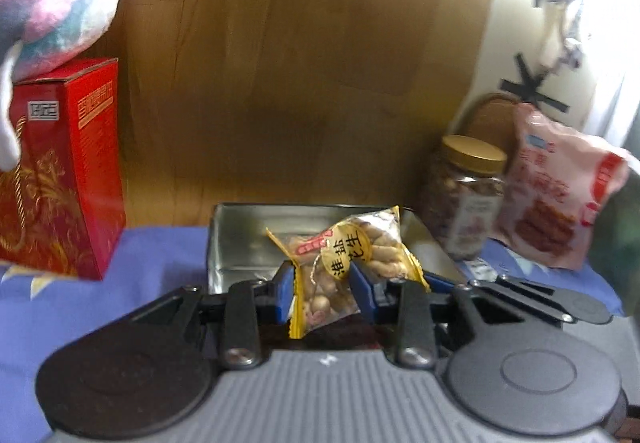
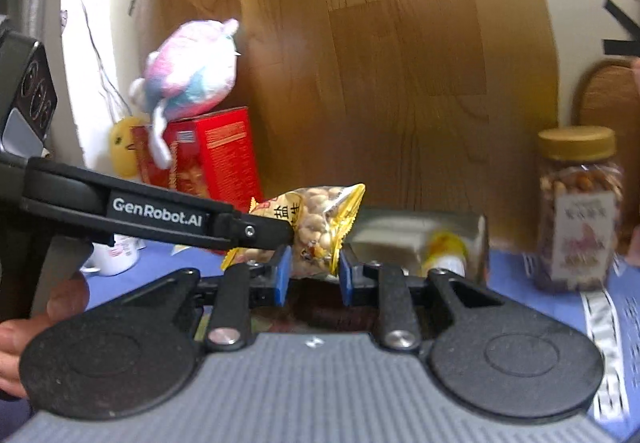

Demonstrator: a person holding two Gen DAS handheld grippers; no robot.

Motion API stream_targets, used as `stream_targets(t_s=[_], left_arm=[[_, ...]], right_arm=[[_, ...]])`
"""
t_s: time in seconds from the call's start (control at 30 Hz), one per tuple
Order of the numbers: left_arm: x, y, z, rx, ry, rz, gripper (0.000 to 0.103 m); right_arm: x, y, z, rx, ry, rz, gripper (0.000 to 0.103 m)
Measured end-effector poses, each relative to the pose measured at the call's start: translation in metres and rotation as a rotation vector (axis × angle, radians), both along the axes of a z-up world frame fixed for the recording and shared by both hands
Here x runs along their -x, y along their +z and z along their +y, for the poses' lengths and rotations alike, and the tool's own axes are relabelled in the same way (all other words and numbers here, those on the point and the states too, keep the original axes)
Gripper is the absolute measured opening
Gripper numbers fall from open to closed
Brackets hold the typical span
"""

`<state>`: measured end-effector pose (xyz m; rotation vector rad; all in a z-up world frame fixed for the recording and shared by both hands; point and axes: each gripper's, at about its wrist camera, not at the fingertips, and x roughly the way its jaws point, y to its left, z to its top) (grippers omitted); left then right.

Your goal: Organize snacks

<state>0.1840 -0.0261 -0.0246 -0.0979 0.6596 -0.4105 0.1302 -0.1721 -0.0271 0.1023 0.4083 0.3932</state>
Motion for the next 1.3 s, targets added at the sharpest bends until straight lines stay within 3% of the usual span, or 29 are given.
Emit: stream_targets(t_s=[0.17, 0.4, 0.47, 0.57, 0.67, 0.87, 0.97, 1.1, 1.2, 1.3], left_arm=[[-0.023, -0.013, 0.004, -0.067, 0.060, 0.002, 0.042], [0.007, -0.014, 0.055, 0.017, 0.094, -0.018, 0.049], [0.012, -0.024, 0.063, 0.013, 0.103, 0.010, 0.054], [0.013, -0.047, 0.068, -0.016, 0.118, 0.090, 0.054], [0.014, -0.068, 0.072, 0.005, 0.112, 0.186, 0.050], [0.044, -0.061, 0.065, 0.049, 0.053, 0.176, 0.045], [0.059, -0.066, 0.054, 0.057, 0.018, 0.177, 0.045], [0.078, -0.062, 0.030, -0.066, -0.032, 0.126, 0.046], [0.085, -0.045, 0.045, -0.044, -0.003, 0.065, 0.049], [0.082, -0.033, 0.063, -0.018, 0.072, 0.025, 0.051]], right_arm=[[-0.023, -0.010, 0.006, 0.019, -0.018, 0.020, 0.047], [0.019, -0.015, -0.028, -0.122, -0.041, 0.019, 0.047], [0.027, -0.024, -0.038, -0.150, -0.046, 0.061, 0.047], [0.023, -0.040, -0.042, -0.168, -0.073, 0.145, 0.046], [0.014, -0.052, -0.049, -0.242, -0.108, 0.224, 0.046], [0.023, -0.065, -0.034, -0.258, -0.095, 0.307, 0.045], [0.042, -0.066, -0.020, -0.195, -0.062, 0.287, 0.045], [0.059, -0.063, -0.012, -0.160, 0.025, 0.295, 0.043], [0.068, -0.052, -0.019, -0.140, -0.007, 0.235, 0.045], [0.066, -0.041, -0.031, -0.186, -0.039, 0.210, 0.045]])
